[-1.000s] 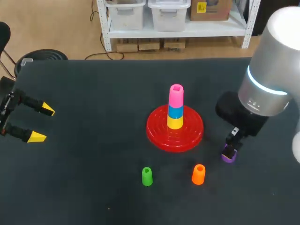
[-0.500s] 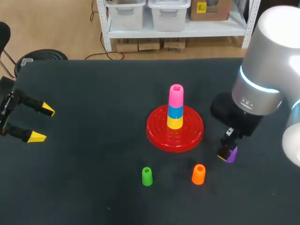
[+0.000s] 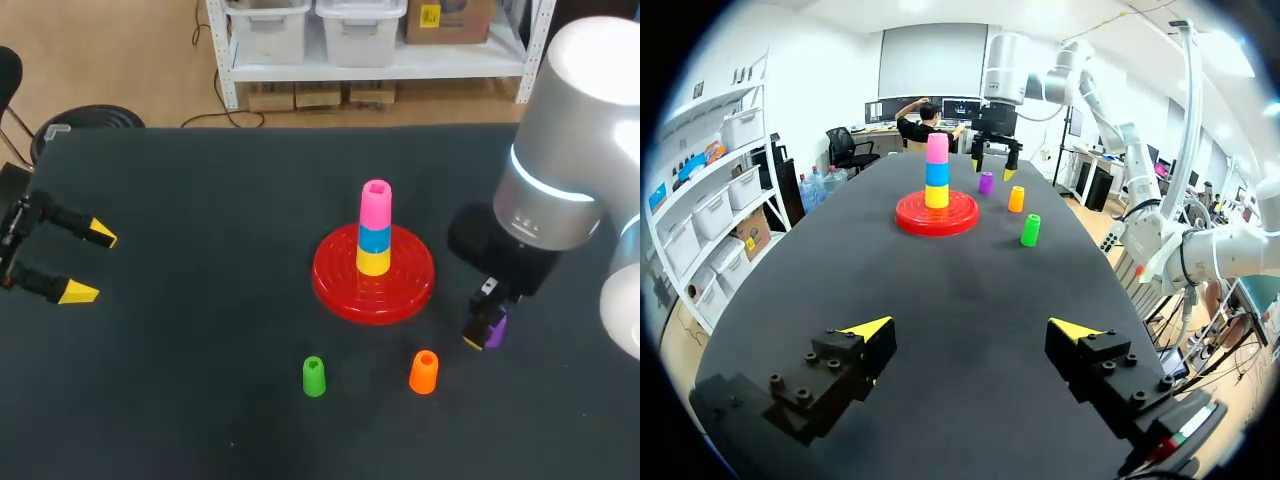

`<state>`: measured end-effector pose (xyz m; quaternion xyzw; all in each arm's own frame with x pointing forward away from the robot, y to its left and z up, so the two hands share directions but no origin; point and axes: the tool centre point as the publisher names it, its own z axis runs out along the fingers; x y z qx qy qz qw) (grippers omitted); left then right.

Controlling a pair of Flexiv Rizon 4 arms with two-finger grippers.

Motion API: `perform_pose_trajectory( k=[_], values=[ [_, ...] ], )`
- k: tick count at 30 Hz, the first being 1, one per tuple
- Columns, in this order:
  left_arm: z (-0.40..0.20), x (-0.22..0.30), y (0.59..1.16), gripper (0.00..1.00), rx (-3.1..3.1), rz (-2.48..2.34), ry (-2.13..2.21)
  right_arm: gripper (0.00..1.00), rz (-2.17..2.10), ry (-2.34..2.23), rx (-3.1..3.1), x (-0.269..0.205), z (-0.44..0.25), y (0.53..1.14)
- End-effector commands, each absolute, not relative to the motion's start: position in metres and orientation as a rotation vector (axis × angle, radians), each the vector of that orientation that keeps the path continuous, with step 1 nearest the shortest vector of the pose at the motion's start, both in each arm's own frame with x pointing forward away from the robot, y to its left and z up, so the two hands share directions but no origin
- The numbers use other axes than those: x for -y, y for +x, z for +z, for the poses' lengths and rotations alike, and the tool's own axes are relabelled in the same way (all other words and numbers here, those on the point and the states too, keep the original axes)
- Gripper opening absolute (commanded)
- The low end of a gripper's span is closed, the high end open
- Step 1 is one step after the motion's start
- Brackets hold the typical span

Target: Pick up and stack the cylinders on the red base in this order: pink,purple,orange,green

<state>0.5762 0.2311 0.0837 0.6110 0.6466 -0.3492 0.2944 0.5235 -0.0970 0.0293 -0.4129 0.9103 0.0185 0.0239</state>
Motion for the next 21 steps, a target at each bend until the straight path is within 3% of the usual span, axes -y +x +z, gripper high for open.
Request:
perform_pose_trajectory(
  k=[1,14,15,16,17,19,21],
  values=[
    [0.0826,-0.2320,0.5765,1.00,-1.717,-0.930,1.627,1.00,0.055,-1.277,-2.817,0.0969,0.0293,0.5225],
    [0.0826,-0.2320,0.5765,1.00,-1.717,-0.930,1.627,1.00,0.051,-1.279,-2.838,0.0959,0.0248,0.5239],
    [0.0826,-0.2320,0.5765,1.00,-1.717,-0.930,1.627,0.84,0.050,-1.279,-2.840,0.0958,0.0245,0.5237],
    [0.0826,-0.2320,0.5765,1.00,-1.717,-0.930,1.627,0.53,0.049,-1.277,-2.842,0.0957,0.0241,0.5236],
    [0.0826,-0.2320,0.5765,1.00,-1.717,-0.930,1.627,0.44,0.051,-1.277,-2.844,0.0957,0.0236,0.5233],
    [0.0826,-0.2320,0.5765,1.00,-1.717,-0.930,1.627,0.00,0.050,-1.275,-2.848,0.0957,0.0234,0.5232],
    [0.0826,-0.2320,0.5765,1.00,-1.717,-0.930,1.627,0.00,0.050,-1.274,-2.849,0.0957,0.0233,0.5230]
  ],
)
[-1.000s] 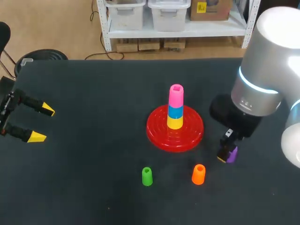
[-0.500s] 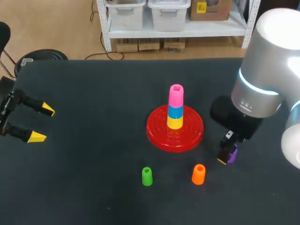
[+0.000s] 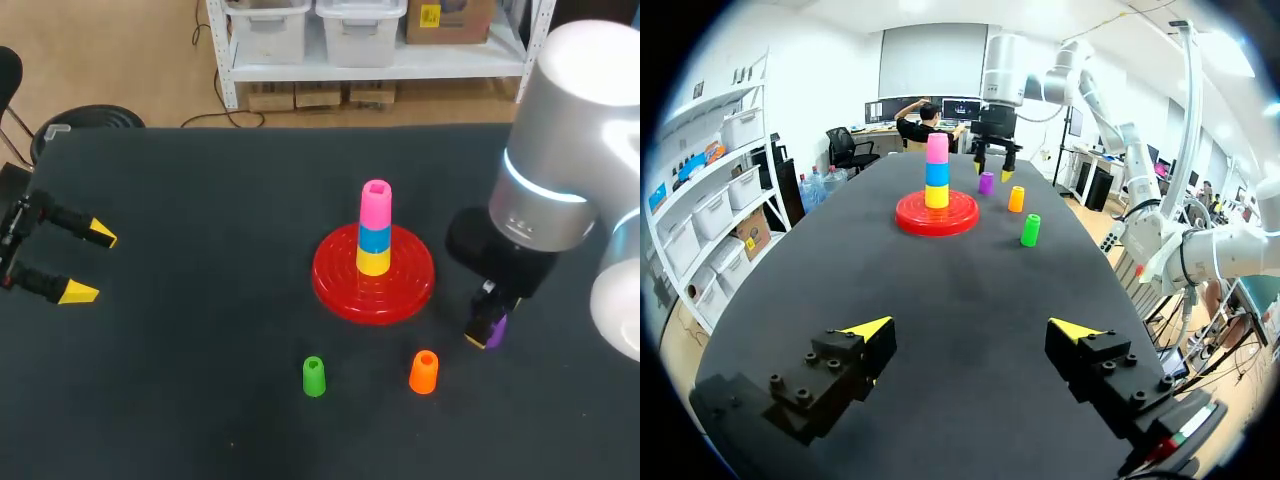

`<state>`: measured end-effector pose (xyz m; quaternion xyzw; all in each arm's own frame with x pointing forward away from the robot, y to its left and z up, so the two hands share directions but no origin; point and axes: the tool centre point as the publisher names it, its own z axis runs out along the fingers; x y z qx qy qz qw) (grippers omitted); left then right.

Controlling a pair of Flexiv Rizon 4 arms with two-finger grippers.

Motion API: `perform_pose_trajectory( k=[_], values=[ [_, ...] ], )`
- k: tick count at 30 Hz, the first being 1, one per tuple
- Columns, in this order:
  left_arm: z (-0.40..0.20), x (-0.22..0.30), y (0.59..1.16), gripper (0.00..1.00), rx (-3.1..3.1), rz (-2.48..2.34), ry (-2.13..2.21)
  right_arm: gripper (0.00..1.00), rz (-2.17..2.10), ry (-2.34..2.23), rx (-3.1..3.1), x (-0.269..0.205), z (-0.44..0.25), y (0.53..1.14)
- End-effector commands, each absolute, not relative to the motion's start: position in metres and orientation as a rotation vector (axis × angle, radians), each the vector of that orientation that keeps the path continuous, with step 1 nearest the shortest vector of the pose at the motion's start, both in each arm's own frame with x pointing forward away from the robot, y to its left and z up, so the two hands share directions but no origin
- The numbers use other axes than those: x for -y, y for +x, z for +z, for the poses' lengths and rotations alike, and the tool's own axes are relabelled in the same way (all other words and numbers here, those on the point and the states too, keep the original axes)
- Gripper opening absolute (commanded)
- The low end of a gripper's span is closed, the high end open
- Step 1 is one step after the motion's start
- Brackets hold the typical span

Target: Pick up and stack the cylinders on the red base in this order: pink,purple,orange,green

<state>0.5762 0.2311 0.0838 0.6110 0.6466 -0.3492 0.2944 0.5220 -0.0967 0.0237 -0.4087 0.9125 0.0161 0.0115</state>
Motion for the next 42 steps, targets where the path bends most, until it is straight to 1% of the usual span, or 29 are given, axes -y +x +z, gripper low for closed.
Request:
perform_pose_trajectory(
  k=[1,18,21,32,42],
  values=[
    [0.083,-0.232,0.577,1.00,-1.717,-0.930,1.627,0.00,0.049,-1.274,-2.850,0.096,0.023,0.523],
    [0.083,-0.232,0.577,1.00,-1.717,-0.930,1.627,0.00,0.059,-1.287,-2.854,0.095,0.022,0.521],
    [0.083,-0.232,0.577,1.00,-1.717,-0.930,1.627,0.00,0.057,-1.278,-2.834,0.094,0.030,0.521],
    [0.083,-0.232,0.577,1.00,-1.717,-0.930,1.627,0.00,0.036,-1.306,-2.698,0.084,0.101,0.547],
    [0.083,-0.232,0.577,1.00,-1.717,-0.930,1.627,0.00,0.002,-1.456,-2.548,0.041,0.183,0.592]
  ],
)
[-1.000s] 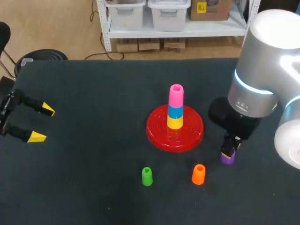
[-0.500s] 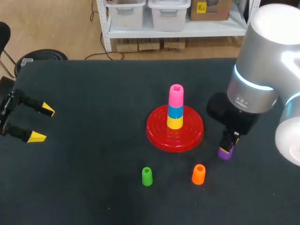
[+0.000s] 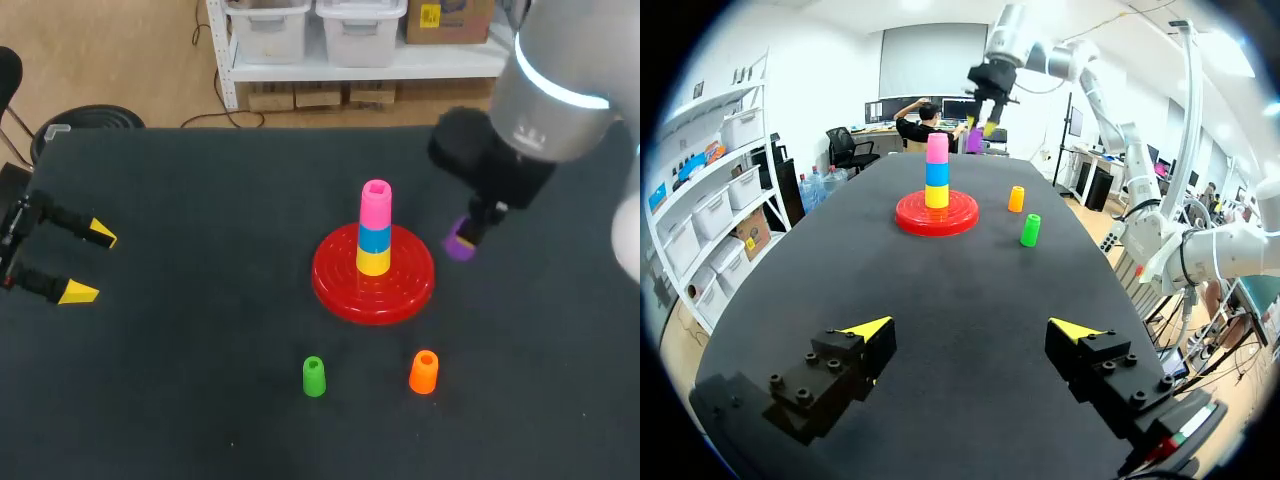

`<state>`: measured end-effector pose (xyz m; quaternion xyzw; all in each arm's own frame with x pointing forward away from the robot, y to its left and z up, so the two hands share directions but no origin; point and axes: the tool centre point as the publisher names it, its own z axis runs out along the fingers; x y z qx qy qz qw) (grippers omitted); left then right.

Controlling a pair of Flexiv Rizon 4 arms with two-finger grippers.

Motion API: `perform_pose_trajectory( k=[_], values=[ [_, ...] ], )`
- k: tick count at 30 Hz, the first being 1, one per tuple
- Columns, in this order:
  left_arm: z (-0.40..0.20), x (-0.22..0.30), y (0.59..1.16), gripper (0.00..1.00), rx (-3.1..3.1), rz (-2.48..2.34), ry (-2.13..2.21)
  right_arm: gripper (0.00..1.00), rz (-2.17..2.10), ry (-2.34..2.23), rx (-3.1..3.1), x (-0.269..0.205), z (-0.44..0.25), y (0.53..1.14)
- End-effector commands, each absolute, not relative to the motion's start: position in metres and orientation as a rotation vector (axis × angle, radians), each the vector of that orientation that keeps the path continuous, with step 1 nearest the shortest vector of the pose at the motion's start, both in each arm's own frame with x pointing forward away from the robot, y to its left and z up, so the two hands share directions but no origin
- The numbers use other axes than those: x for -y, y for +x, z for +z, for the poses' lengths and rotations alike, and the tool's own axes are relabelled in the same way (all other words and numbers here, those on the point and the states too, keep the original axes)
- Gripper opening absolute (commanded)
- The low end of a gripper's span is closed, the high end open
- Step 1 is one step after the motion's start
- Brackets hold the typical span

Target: Pick up and stack the cylinders on the red base in this order: pink,purple,orange,green

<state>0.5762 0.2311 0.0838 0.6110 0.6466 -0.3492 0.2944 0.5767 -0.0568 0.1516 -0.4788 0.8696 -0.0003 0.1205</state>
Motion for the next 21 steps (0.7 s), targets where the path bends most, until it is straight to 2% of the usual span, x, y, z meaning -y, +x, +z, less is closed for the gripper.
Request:
perform_pose_trajectory(
  k=[1,9,21],
  values=[
    [0.083,-0.232,0.577,1.00,-1.717,-0.930,1.627,0.00,-0.004,-1.473,-2.542,0.035,0.190,0.596],
    [0.083,-0.232,0.577,1.00,-1.717,-0.930,1.627,0.00,0.044,-1.590,-2.474,-0.005,0.216,0.617],
    [0.083,-0.232,0.577,1.00,-1.717,-0.930,1.627,0.00,0.081,-1.690,-2.477,-0.027,0.215,0.621]
  ],
)
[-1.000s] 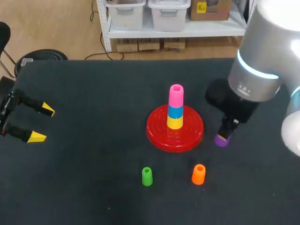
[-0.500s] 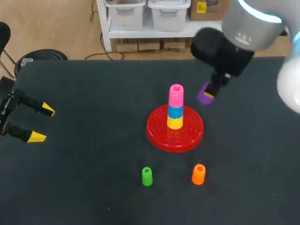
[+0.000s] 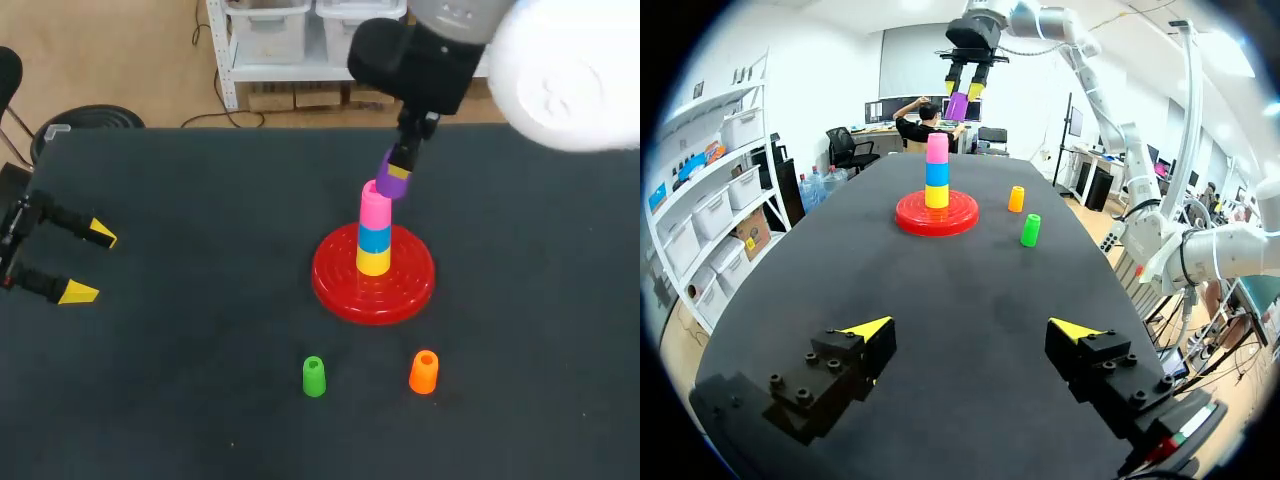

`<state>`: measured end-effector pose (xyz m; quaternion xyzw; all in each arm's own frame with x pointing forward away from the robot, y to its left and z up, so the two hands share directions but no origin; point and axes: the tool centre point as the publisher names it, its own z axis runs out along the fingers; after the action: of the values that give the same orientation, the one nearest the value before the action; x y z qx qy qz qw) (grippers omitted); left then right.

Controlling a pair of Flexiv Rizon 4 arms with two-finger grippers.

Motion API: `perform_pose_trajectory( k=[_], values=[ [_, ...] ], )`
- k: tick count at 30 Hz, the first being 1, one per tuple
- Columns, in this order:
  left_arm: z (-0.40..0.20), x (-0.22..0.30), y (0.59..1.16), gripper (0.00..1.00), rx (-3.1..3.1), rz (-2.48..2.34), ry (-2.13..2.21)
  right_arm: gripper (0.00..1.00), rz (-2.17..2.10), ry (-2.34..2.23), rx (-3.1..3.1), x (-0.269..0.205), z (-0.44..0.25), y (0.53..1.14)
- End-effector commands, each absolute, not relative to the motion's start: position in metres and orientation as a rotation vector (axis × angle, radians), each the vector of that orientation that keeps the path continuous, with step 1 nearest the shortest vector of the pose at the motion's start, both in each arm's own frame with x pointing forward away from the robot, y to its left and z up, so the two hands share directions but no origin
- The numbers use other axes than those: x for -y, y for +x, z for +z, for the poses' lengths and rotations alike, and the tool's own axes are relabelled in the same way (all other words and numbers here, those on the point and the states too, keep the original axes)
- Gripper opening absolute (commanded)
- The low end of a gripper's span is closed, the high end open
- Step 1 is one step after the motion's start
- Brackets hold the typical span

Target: Pick up and stack the cylinders on the red base in this order: pink,purple,orange,green

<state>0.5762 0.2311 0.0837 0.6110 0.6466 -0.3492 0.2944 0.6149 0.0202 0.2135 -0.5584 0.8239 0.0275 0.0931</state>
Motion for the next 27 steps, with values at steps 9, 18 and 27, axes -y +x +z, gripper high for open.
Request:
perform_pose_trajectory(
  k=[9,18,27],
  values=[
    [0.083,-0.232,0.577,1.00,-1.717,-0.930,1.627,0.00,0.104,-1.724,-2.499,-0.030,0.208,0.621],
    [0.083,-0.232,0.577,1.00,-1.717,-0.930,1.627,0.00,0.117,-1.758,-2.501,-0.034,0.201,0.625],
    [0.083,-0.232,0.577,1.00,-1.717,-0.930,1.627,0.00,0.126,-1.772,-2.524,-0.034,0.194,0.634]
  ],
)
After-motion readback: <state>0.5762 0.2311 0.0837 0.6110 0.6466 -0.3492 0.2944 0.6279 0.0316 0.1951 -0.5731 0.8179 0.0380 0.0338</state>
